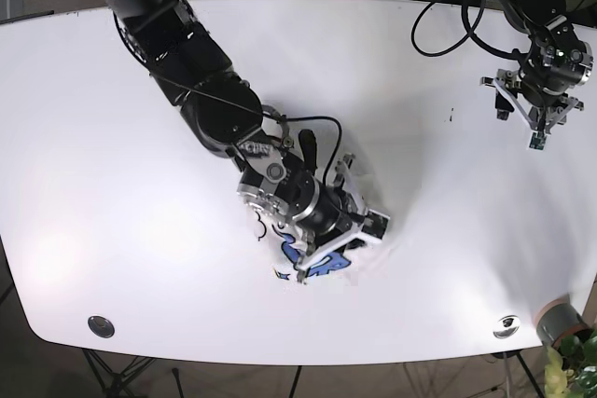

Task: Fold the T-shirt properly
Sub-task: 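Drag the grasped T-shirt fabric with the right gripper toward the robot, then release and regrasp the T-shirt's bunched edge with the right gripper, then lift the T-shirt high with the right gripper, move left gripper toward it, then grasp the hanging T-shirt's edge with the left gripper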

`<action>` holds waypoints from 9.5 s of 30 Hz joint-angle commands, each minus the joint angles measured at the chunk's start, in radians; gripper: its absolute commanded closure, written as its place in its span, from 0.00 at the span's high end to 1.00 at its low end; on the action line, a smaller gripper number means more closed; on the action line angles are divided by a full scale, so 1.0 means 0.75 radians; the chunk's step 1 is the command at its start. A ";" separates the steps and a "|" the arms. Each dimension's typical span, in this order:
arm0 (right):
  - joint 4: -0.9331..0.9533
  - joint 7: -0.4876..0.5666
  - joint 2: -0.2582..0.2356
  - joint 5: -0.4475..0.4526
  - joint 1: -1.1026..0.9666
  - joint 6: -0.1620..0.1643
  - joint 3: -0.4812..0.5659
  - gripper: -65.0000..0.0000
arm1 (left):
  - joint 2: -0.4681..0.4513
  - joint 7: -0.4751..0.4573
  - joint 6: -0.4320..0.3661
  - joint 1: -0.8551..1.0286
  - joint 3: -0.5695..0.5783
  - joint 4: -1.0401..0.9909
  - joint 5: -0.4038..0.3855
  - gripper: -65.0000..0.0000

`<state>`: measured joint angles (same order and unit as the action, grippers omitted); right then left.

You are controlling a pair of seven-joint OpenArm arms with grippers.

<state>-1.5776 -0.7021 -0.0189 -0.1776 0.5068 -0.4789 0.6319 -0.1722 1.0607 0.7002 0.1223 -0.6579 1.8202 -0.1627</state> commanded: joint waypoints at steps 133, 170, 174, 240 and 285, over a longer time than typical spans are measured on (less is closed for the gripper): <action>-0.150 -0.270 -0.009 0.264 -0.184 -0.177 -0.868 0.03 | -0.025 -0.024 -0.003 -0.170 0.516 0.090 -0.005 0.47; -0.344 -0.603 0.059 0.264 0.107 -0.177 -0.831 0.87 | 0.032 -0.176 -0.003 -0.144 0.651 0.090 -0.003 0.48; -0.336 -0.503 0.079 0.264 -0.040 -0.177 -0.870 0.82 | 0.032 -0.176 -0.003 -0.144 0.651 0.090 -0.003 0.48; 0.169 -0.556 0.145 0.178 1.065 -0.171 -0.563 0.03 | 0.104 -0.221 -0.003 -0.103 0.651 0.119 -0.005 0.48; 0.288 -0.503 0.131 0.191 1.065 -0.177 -0.592 0.03 | 0.360 -0.994 -0.894 -0.596 1.478 -0.908 0.273 0.99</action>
<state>-1.3472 -1.1023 0.0906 -0.0429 1.2606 -0.6144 0.2031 0.0681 0.3431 0.0418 -0.2810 0.4450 1.1713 0.0406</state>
